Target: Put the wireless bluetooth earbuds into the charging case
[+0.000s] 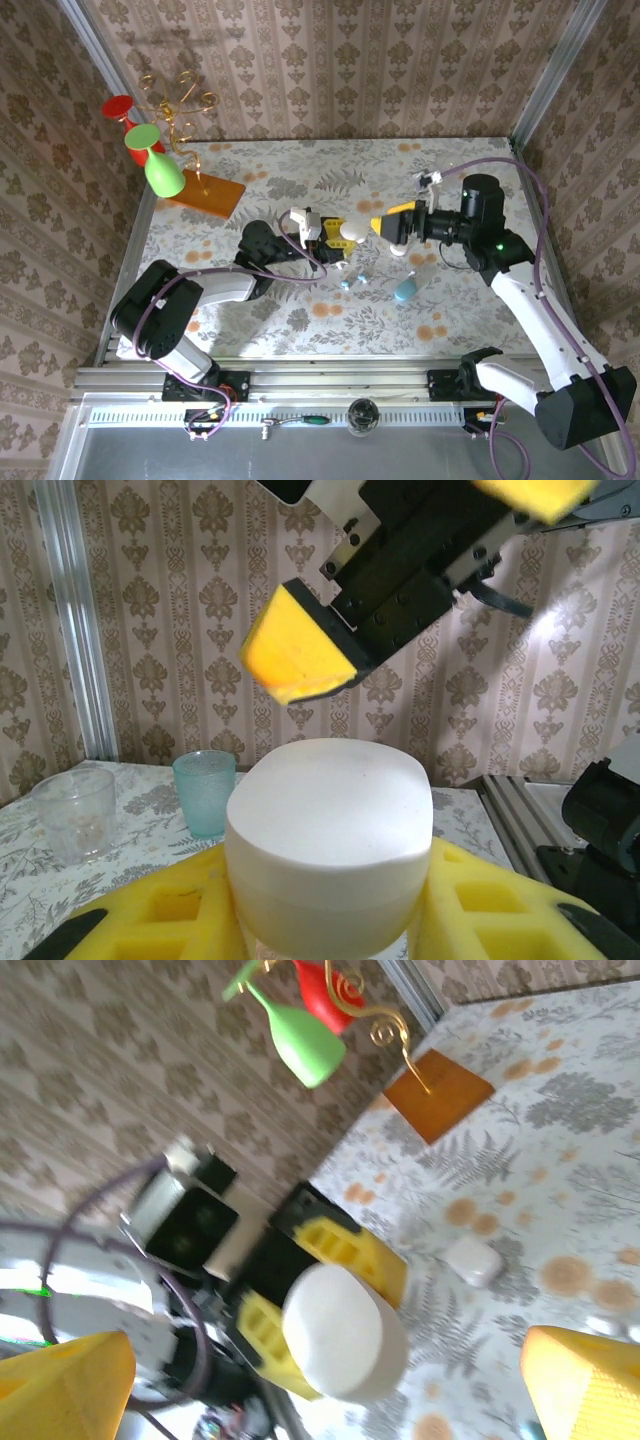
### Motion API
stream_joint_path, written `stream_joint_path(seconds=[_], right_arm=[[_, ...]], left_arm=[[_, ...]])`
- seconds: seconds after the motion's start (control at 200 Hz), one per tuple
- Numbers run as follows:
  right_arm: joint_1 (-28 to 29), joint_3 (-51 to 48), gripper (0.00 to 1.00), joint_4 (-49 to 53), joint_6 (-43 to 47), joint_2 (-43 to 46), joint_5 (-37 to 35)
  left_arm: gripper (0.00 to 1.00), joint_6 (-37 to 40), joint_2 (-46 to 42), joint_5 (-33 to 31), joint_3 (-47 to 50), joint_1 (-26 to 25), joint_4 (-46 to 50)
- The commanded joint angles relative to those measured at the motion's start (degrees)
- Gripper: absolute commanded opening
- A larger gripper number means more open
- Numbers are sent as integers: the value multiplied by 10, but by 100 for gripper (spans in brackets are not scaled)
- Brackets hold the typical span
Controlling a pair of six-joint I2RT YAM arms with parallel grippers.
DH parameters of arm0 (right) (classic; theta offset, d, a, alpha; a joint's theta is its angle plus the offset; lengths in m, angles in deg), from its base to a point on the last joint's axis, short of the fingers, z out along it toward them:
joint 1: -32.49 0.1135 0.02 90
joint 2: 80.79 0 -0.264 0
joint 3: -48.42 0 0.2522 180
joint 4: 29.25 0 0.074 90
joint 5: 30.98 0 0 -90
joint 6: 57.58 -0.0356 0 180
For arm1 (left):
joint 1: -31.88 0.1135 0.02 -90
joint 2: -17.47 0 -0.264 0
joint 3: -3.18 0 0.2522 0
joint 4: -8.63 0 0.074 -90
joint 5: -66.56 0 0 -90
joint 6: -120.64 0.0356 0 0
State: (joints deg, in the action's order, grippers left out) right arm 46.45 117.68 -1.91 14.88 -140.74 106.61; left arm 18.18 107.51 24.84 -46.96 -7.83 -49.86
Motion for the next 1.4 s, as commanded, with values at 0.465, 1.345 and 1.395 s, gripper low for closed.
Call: stream_joint_path(seconds=[0.465,1.345,1.395], right_arm=[[110,17,100,60,308,-12,-255],[77,32,100,15,232,-32,-211],[77,30,100,19,242,-26,-187]], left_arm=[[37,-16,-20,52,9,3,-14],[37,-8,-18,59,15,1,-15],[37,-8,-18,56,17,1,-15]])
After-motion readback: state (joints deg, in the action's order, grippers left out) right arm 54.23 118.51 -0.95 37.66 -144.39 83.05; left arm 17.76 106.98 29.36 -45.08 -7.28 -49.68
